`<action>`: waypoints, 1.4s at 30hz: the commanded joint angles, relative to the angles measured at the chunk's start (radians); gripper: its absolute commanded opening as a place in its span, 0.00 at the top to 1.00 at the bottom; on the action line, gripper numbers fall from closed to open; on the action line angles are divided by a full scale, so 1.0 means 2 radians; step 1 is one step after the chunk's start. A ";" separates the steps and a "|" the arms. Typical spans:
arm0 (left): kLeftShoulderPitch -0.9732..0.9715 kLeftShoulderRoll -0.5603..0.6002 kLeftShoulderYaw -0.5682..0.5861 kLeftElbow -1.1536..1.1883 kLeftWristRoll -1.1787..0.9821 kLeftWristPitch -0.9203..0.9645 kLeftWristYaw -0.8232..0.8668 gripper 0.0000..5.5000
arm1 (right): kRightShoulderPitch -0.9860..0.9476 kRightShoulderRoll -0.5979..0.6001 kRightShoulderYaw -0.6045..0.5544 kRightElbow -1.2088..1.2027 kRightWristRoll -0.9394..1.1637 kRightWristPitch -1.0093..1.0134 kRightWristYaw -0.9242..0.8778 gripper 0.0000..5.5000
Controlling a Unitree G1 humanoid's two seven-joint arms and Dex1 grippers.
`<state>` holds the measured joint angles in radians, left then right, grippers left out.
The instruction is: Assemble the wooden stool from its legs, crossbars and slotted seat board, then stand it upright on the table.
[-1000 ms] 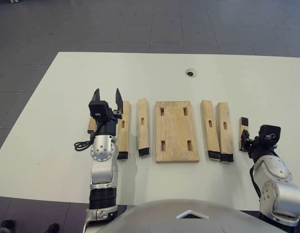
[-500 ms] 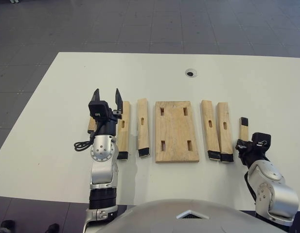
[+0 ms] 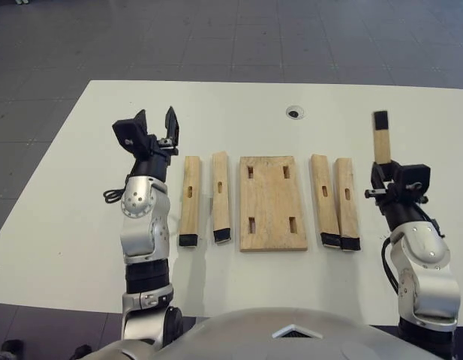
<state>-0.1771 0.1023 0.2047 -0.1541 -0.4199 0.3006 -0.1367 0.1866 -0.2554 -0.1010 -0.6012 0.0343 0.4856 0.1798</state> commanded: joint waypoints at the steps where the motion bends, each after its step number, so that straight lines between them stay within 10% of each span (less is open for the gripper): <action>1: -0.038 -0.011 0.006 -0.026 -0.213 0.205 -0.040 0.41 | -0.071 -0.056 0.031 0.041 0.010 -0.056 0.084 0.77; 7: -0.104 -0.010 0.014 0.000 -0.395 0.338 -0.041 0.27 | -0.173 -0.077 0.071 0.092 0.047 -0.082 0.174 0.77; 19: -0.123 -0.030 -0.003 0.016 -0.402 0.323 -0.033 0.24 | -0.177 -0.087 0.135 0.054 0.030 -0.091 0.199 0.77; 42: -0.115 -0.001 -0.018 0.032 -0.381 0.315 -0.075 0.88 | -0.165 -0.099 0.150 0.051 -0.006 -0.054 0.189 0.77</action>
<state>-0.4136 0.0864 0.1893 -0.0923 -1.2011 0.9326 -0.2544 -0.1451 -0.4494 0.2095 -0.5021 0.0208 0.3518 0.5615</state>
